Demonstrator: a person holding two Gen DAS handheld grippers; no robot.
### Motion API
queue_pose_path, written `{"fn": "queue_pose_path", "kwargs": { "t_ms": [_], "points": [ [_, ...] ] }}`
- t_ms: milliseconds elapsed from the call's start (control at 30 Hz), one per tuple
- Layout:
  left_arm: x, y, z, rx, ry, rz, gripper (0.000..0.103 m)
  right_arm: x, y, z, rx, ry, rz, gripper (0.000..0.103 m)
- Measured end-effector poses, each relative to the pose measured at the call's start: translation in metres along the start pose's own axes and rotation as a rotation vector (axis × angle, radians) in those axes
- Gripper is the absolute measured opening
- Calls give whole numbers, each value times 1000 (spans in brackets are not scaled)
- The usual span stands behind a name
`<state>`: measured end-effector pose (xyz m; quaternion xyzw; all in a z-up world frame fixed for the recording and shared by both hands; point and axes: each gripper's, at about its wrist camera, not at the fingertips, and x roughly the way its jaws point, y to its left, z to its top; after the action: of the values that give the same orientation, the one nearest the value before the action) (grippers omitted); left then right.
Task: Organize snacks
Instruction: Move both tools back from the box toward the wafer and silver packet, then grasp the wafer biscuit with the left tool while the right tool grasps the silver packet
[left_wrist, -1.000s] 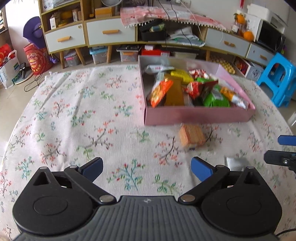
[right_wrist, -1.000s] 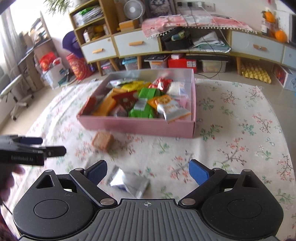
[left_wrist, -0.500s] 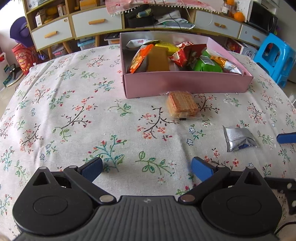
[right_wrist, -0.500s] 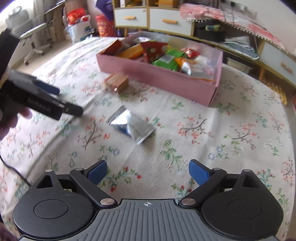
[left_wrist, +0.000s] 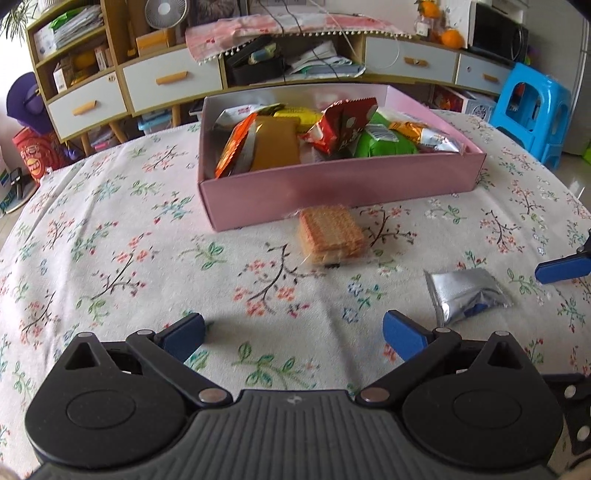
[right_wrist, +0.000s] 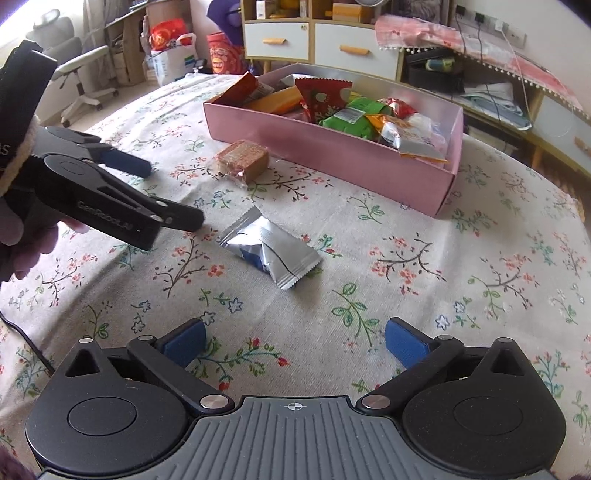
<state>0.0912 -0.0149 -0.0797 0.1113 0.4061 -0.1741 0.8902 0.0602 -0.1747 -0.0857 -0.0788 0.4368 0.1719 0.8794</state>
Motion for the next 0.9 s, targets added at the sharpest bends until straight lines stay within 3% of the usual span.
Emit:
{"fn": "queue_pose_path", "kwargs": {
  "t_ms": [367, 767, 900],
  "points": [
    [13, -9, 16, -14, -31, 15, 98, 12, 1, 13, -9, -18, 9, 103],
    [19, -15, 31, -53, -45, 38, 74, 20, 2, 24, 12, -17, -15, 103],
    [19, -15, 35, -70, -44, 52, 60, 22, 3, 29, 16, -11, -33, 102]
  ]
}}
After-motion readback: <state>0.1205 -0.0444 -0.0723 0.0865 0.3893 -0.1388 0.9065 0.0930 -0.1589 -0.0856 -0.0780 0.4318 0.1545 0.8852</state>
